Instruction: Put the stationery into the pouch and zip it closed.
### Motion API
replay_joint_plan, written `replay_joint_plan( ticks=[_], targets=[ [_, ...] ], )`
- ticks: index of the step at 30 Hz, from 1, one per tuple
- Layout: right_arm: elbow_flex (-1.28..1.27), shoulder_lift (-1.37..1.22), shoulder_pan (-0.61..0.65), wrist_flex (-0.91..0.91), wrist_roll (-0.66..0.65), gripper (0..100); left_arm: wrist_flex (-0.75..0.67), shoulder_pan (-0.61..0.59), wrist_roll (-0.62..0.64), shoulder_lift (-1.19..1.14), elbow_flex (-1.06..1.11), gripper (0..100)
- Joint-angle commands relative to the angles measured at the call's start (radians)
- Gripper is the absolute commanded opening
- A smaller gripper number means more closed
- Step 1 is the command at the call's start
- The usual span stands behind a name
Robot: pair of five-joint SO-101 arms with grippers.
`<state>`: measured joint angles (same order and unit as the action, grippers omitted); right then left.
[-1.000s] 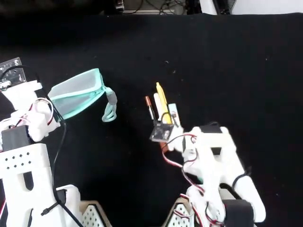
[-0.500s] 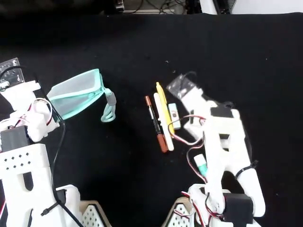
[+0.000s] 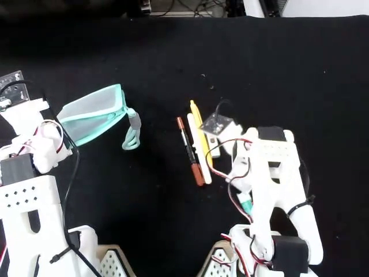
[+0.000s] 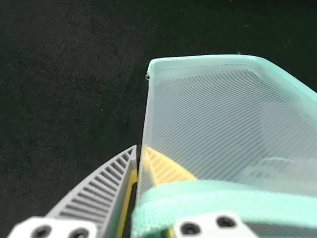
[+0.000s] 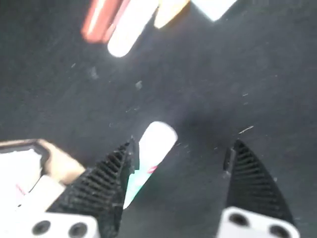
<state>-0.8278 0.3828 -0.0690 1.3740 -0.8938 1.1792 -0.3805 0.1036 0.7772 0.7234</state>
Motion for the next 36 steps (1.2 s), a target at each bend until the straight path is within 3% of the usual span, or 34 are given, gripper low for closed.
replay_joint_plan(
  ticks=[1, 15, 17, 20, 33, 36],
  targets=[
    [0.033, -0.002, -0.011, 0.018, -0.014, 28.3, 0.003, -0.019, 0.008, -0.015, 0.036, 3],
    [-0.213, -0.002, -0.008, -0.212, -0.015, 28.0, 0.006, -0.021, 0.008, -0.015, 0.038, 3],
    [-0.213, -0.002, -0.011, -0.226, -0.015, 22.7, 0.006, -0.021, 0.008, -0.015, 0.038, 3],
    [-0.211, -0.002, -0.011, -0.262, -0.011, 1.5, 0.008, -0.021, 0.008, -0.015, 0.038, 3],
    [-0.107, -0.001, -0.009, -0.212, 0.018, 1.6, 0.003, -0.021, 0.008, -0.017, 0.038, 3],
    [-0.087, 0.002, -0.006, -0.11, 0.002, 11.6, 0.002, -0.021, 0.008, -0.018, 0.038, 3]
  ],
)
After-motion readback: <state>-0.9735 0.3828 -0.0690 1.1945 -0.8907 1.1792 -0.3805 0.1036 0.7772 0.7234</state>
